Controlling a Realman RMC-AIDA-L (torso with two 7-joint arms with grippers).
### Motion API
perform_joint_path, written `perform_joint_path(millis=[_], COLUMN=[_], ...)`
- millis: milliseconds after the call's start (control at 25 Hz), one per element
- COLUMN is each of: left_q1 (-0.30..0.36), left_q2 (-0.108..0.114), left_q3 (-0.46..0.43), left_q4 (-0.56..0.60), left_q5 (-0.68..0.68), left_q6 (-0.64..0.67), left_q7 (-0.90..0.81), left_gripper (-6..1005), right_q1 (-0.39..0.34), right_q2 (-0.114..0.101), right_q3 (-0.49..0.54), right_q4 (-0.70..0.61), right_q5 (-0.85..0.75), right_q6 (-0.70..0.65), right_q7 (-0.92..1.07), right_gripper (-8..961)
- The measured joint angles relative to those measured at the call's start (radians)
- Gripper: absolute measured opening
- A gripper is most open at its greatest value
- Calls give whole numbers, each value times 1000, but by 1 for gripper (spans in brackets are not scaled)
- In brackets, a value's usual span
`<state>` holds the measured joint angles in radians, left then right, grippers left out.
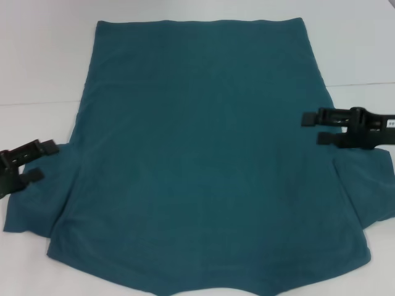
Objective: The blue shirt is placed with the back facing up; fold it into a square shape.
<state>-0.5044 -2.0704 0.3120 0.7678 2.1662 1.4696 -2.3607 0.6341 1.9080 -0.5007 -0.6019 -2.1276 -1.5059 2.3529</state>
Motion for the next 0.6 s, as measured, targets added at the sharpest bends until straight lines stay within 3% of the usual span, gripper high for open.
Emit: perform_joint_path(millis=[120,200,280,600], left_q1=[8,12,15,16], left_q2=[9,10,10,11], left_q3=[-12,-16,-15,-11], left_q4=[-4,-2,-4,-7], left_q5=[8,11,11,38], left_q6=[-2,-11,-38,-177], left_q7=[-10,-17,-29,-53], left_gripper=[922,921,919,912], right_q1=[58,91,116,138], right_q2=[-86,-122,-134,-135], right_q3=[-52,-70,-87,-140], right_q4=[118,161,145,133], right_q5=[-15,-16,-16,-16], right_q6=[64,81,85,83], right_q7=[35,51,85,111], right_gripper=[941,941,941,941])
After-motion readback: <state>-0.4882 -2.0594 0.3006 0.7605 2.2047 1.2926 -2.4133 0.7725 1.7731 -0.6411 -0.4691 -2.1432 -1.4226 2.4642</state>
